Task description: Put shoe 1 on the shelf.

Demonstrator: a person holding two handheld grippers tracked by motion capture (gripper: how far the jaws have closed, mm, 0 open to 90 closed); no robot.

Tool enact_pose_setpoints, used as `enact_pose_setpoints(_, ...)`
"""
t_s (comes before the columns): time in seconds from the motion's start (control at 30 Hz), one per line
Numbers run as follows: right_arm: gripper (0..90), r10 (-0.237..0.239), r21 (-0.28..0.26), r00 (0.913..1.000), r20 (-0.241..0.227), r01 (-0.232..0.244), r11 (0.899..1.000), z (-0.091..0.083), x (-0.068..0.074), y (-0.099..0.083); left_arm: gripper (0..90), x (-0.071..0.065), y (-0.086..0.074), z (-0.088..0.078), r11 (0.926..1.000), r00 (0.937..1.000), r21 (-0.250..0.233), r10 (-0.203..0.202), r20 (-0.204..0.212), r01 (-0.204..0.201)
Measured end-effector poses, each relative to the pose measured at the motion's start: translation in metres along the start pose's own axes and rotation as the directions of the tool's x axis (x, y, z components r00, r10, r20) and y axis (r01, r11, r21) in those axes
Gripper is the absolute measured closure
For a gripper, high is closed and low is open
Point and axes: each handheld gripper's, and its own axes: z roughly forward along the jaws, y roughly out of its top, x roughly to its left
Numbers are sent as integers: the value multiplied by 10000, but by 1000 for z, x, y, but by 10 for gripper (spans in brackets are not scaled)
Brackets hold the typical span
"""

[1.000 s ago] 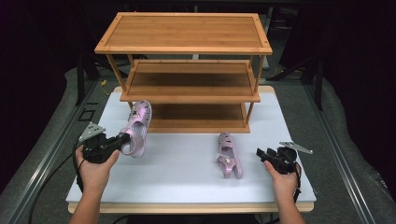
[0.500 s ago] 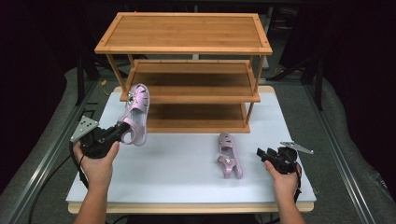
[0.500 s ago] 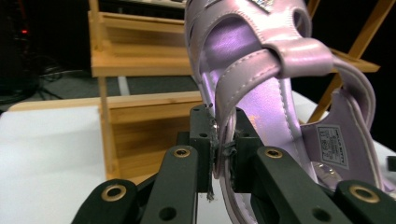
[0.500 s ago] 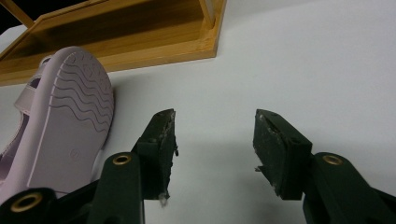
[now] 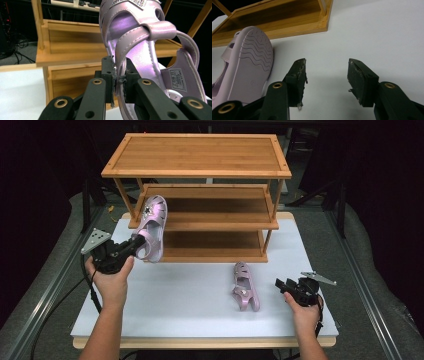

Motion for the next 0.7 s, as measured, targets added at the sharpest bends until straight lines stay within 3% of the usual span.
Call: enact_pose_setpoints(0.7, 487, 251, -119, 9996, -146, -252, 9996, -2, -4, 1, 827, -5, 39, 68, 9982, 9971, 159, -576, -506, 584)
